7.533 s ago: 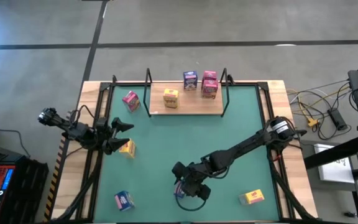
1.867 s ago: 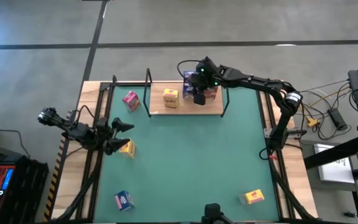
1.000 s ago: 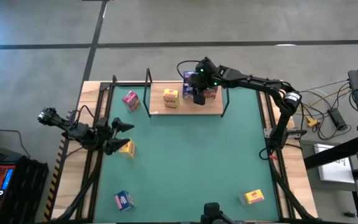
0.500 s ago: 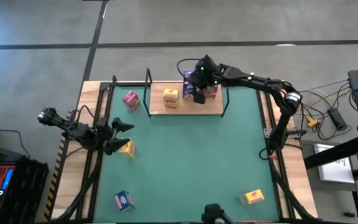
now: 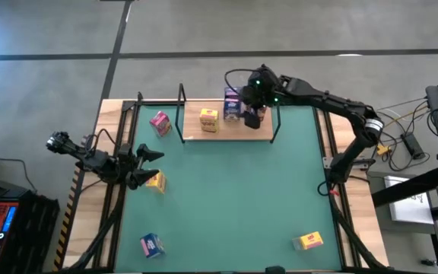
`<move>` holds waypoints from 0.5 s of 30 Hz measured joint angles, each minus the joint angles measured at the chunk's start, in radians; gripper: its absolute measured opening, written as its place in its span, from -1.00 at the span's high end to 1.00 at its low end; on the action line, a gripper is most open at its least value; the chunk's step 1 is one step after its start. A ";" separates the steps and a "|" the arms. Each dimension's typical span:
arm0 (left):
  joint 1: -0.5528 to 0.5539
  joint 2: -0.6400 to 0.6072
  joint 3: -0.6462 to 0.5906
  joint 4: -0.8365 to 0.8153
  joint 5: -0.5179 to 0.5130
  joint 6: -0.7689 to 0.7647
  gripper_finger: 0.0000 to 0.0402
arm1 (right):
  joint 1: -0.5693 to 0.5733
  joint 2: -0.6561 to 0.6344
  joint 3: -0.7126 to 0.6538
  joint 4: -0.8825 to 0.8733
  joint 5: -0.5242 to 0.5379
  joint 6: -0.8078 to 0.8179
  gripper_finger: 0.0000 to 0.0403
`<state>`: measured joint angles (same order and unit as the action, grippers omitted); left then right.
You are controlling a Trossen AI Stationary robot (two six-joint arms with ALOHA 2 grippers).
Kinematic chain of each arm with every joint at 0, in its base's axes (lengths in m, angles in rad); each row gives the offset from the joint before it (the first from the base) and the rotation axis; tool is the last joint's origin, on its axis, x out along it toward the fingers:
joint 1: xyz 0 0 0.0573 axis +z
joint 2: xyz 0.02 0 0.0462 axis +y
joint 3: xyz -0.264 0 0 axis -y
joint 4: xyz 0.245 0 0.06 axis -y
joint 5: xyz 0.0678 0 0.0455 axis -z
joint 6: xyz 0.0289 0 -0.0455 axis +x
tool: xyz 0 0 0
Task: Stack cereal on shelf
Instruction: Put the right yellow cereal box on the shelf aligned with the other yellow cereal box
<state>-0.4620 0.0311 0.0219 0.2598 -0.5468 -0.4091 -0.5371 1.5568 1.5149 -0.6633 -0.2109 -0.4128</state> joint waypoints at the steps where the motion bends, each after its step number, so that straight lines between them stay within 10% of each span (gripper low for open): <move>1: 0.000 0.000 0.000 0.000 0.000 0.000 -0.98 | 0.008 -0.010 -0.005 -0.014 0.000 0.008 -0.43; 15: 0.000 0.000 0.000 0.000 0.000 0.000 -0.98 | 0.283 -0.262 -0.293 0.031 0.105 0.195 -0.40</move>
<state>-0.4618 0.0311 0.0219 0.2596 -0.5468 -0.4091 -0.2540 1.2949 1.2222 -0.6320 -0.1060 -0.2180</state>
